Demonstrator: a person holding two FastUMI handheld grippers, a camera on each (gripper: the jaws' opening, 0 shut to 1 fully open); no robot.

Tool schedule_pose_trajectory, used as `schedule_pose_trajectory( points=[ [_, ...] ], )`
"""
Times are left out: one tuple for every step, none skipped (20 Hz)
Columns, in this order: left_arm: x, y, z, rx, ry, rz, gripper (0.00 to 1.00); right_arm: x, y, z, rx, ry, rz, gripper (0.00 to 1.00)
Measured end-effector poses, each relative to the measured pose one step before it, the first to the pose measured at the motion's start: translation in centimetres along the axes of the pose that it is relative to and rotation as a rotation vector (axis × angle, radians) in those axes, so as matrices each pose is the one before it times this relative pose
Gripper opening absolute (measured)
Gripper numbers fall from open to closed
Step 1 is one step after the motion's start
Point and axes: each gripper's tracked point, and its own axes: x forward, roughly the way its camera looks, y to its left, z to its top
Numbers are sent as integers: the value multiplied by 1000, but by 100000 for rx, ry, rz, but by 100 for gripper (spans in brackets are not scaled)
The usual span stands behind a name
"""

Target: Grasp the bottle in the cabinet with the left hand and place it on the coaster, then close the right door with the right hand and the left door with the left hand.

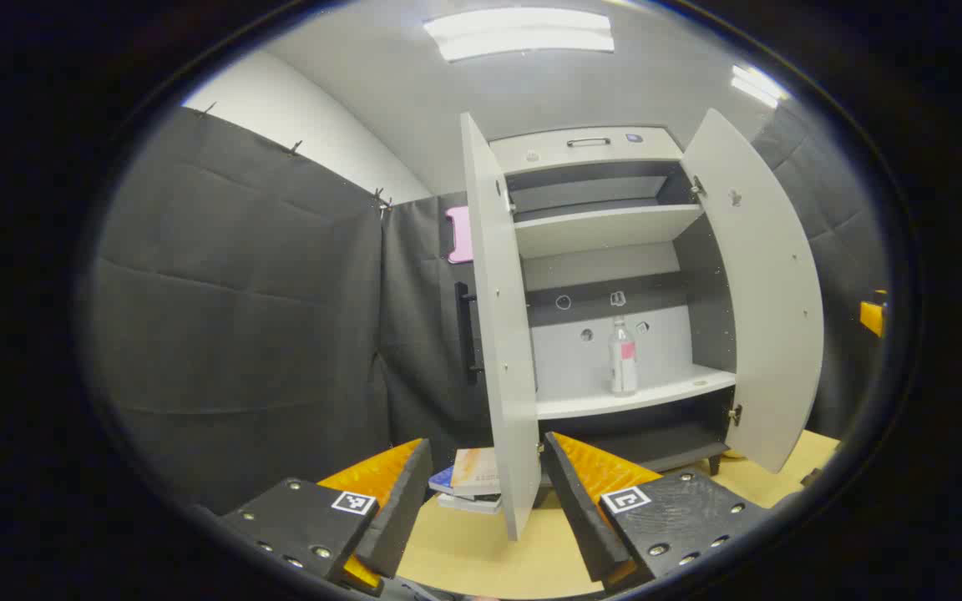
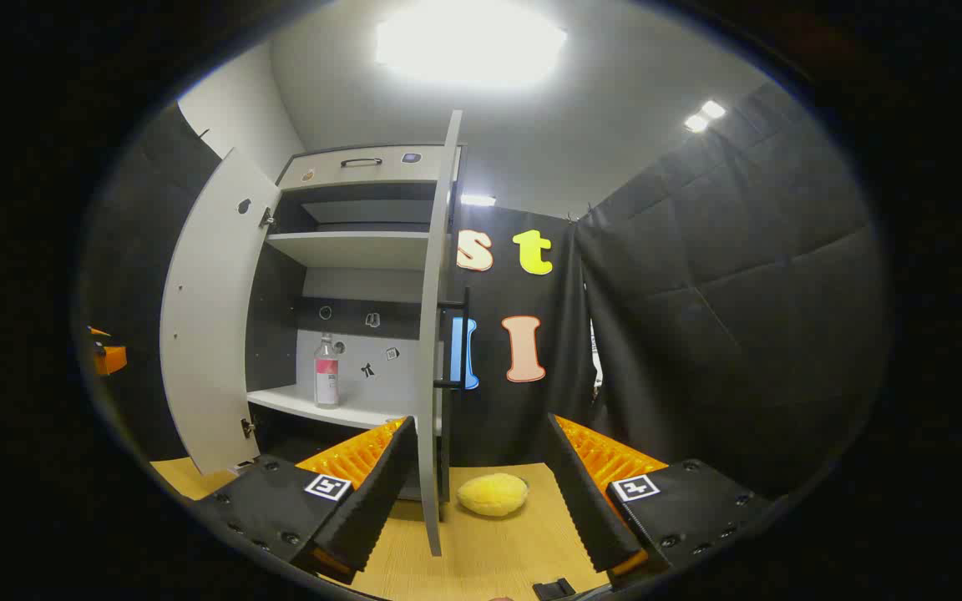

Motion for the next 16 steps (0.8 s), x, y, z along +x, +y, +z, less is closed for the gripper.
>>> schedule_pose_trajectory(
  points=[
    [-26, -140, -17, -211, -74, -45, 89, -1, 52, 12, 299, -105, 159, 97],
    [96, -32, 99, -12, 29, -64, 89, 13, -48, -28, 191, -116, -80, 97],
    [14, 44, -2, 229, -15, 13, 89, -41, -89, 28, -54, -233, -268, 97],
    [-4, -131, 114, 326, -71, -58, 82, 24, -34, -48, -297, 24, -228, 97],
    [-23, -111, 16, 279, -241, 87, 83, 82, -37, -60, -303, 180, -47, 97],
    [-5, -138, 50, 47, -87, 86, 89, 126, -57, -17, -266, 155, -167, 97],
    [19, -122, 57, -153, 146, -56, 89, 146, -79, 3, 22, 127, -80, 97],
    [-114, -223, 66, -263, -16, 22, 89, 29, -205, -90, 337, 147, -6, 97],
    [46, -316, 152, -204, -44, -205, 83, 90, -149, -59, 311, 190, 44, 97],
    [60, -569, -45, -48, -20, -22, 82, 15, -227, -16, 22, 103, 128, 97],
    [11, -428, 40, -38, -115, 40, 83, 59, -217, -4, -394, -85, 157, 97],
    [67, -486, 223, -130, -344, -154, 83, 56, -225, -44, -759, -104, 229, 97],
    [29, -451, 308, -256, -495, 7, 82, 54, -238, 12, -762, -99, 224, 97],
    [-25, -619, 166, -176, -492, -657, 82, -35, -253, -71, -453, -220, 496, 97],
    [135, -627, 201, -205, -654, -538, 82, 41, -163, -99, 16, -211, 557, 97],
    [218, -895, 124, -140, -79, -1221, 82, 49, -61, -176, 469, 124, 833, 97]
  ],
)
